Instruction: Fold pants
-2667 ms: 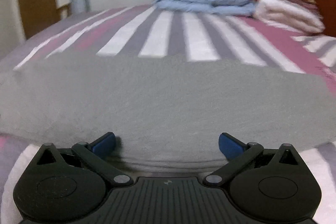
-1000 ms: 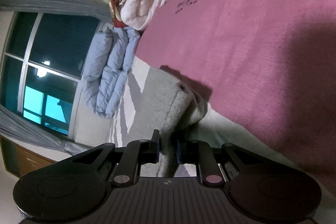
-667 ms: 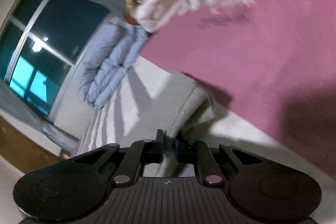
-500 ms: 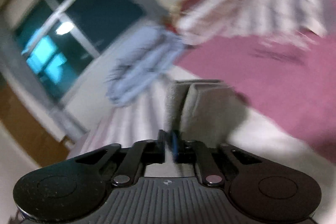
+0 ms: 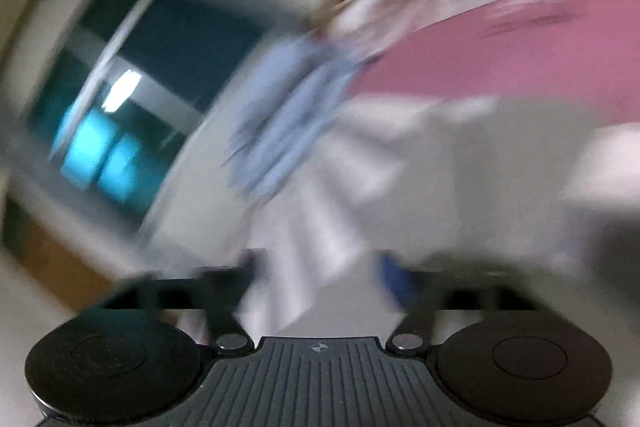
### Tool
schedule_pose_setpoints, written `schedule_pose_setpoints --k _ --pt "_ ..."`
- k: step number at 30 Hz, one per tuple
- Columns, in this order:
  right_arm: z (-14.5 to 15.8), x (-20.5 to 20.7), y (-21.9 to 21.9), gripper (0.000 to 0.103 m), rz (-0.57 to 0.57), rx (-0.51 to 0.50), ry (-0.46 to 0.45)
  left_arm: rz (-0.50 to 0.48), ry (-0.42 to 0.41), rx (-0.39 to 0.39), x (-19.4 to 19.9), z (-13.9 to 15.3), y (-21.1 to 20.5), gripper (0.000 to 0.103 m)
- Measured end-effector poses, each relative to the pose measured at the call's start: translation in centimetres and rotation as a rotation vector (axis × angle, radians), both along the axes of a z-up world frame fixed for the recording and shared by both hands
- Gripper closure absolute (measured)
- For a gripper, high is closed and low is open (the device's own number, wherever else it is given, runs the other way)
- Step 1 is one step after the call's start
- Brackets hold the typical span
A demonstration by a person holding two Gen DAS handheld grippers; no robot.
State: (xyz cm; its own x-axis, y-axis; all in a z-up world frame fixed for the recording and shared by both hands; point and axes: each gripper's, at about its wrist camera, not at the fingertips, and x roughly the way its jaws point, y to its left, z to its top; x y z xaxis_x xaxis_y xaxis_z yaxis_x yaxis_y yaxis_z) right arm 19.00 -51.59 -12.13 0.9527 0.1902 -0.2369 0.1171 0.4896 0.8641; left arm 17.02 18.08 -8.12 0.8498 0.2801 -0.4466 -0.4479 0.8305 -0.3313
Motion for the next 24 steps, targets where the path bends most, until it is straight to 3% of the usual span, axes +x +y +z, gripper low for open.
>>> schedule_pose_setpoints --k 2,4,8,9,11,12,17,24 --pt "-1.6 -1.2 -3.4 0.026 -0.049 0.04 0.039 -0.026 0.014 0.009 0.4 -0.2 -0.5 0.006" --pt "-2.0 -1.5 -4.7 0.026 -0.052 0.007 0.052 -0.055 0.033 0.046 1.0 -0.1 -1.5 0.006" --pt "0.4 1.2 -2.0 0.026 0.024 -0.251 0.075 -0.109 0.063 0.109 2.0 -0.1 -3.6 0.006" --pt "0.1 1.3 -1.3 0.026 0.048 -0.229 0.067 -0.112 0.065 0.117 2.1 -0.1 -3.8 0.006" --pt "-0.2 2.9 -0.4 0.039 0.123 -0.194 0.051 -0.112 0.072 0.122 2.3 -0.2 -4.1 0.006" --pt "0.1 3.7 0.7 0.051 0.159 -0.251 0.049 -0.109 0.079 0.123 2.5 -0.2 -4.1 0.006" --pt "1.2 8.4 6.6 0.051 0.195 -0.717 0.171 -0.101 0.099 0.12 2.5 -0.4 -3.7 0.006" --pt "-1.1 11.6 8.7 0.051 0.258 -0.905 0.249 -0.062 0.097 0.057 2.4 -0.8 -2.5 0.006"
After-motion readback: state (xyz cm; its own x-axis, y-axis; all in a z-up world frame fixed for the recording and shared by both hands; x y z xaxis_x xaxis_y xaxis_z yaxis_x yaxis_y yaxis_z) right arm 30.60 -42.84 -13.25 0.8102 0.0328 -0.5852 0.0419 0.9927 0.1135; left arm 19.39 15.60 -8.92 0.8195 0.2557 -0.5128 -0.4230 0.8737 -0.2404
